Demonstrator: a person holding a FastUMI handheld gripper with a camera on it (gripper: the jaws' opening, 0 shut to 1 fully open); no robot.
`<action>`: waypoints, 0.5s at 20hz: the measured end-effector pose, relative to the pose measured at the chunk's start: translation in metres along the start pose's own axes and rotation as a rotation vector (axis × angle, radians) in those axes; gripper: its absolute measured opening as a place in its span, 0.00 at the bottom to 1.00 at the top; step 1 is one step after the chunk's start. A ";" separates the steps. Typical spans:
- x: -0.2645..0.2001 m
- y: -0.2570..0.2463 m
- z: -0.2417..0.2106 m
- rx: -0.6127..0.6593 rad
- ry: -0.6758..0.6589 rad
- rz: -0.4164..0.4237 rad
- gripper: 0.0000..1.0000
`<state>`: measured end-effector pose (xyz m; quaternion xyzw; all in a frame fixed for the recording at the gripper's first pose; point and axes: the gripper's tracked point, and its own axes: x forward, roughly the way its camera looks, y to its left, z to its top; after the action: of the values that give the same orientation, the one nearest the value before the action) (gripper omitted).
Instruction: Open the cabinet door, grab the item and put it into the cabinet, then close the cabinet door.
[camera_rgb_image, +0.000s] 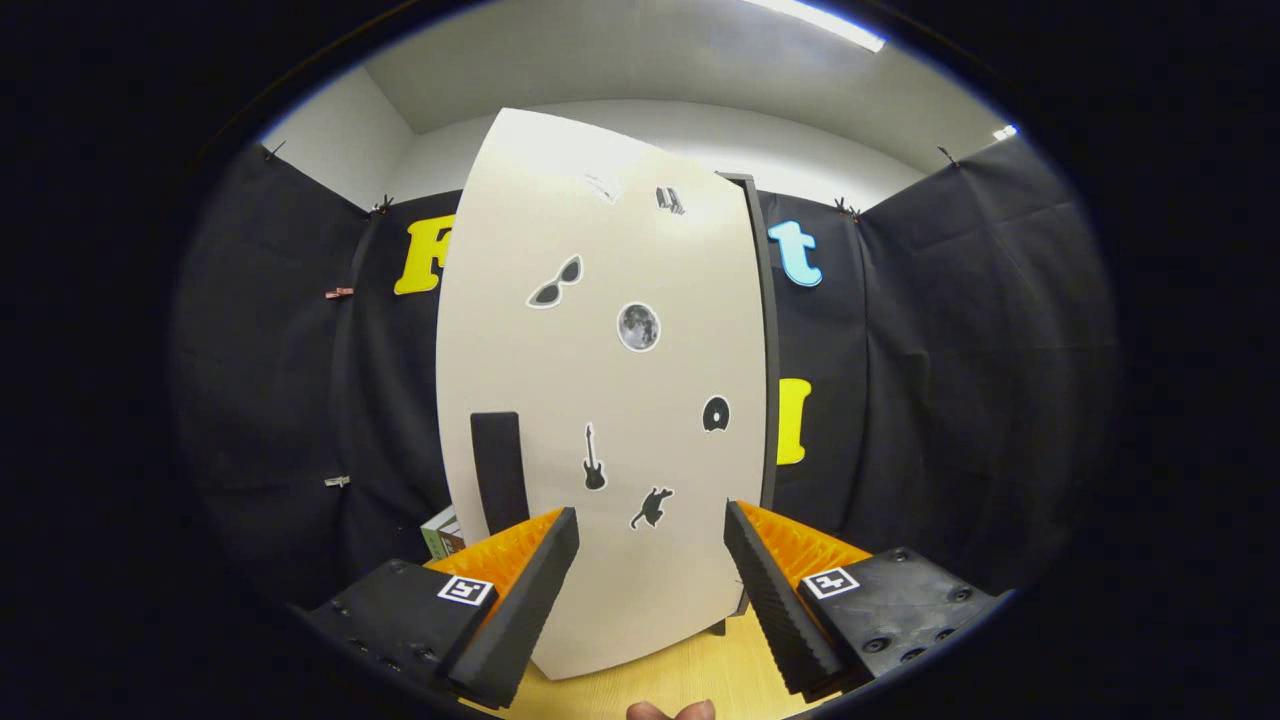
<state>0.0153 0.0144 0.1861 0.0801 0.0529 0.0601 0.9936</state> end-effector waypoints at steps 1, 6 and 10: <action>0.002 0.001 -0.001 -0.002 0.003 0.000 0.96; 0.003 -0.002 -0.004 -0.028 0.008 -0.008 0.96; 0.005 -0.006 -0.004 -0.029 0.009 -0.017 0.96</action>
<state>0.0206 0.0100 0.1804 0.0649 0.0573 0.0526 0.9949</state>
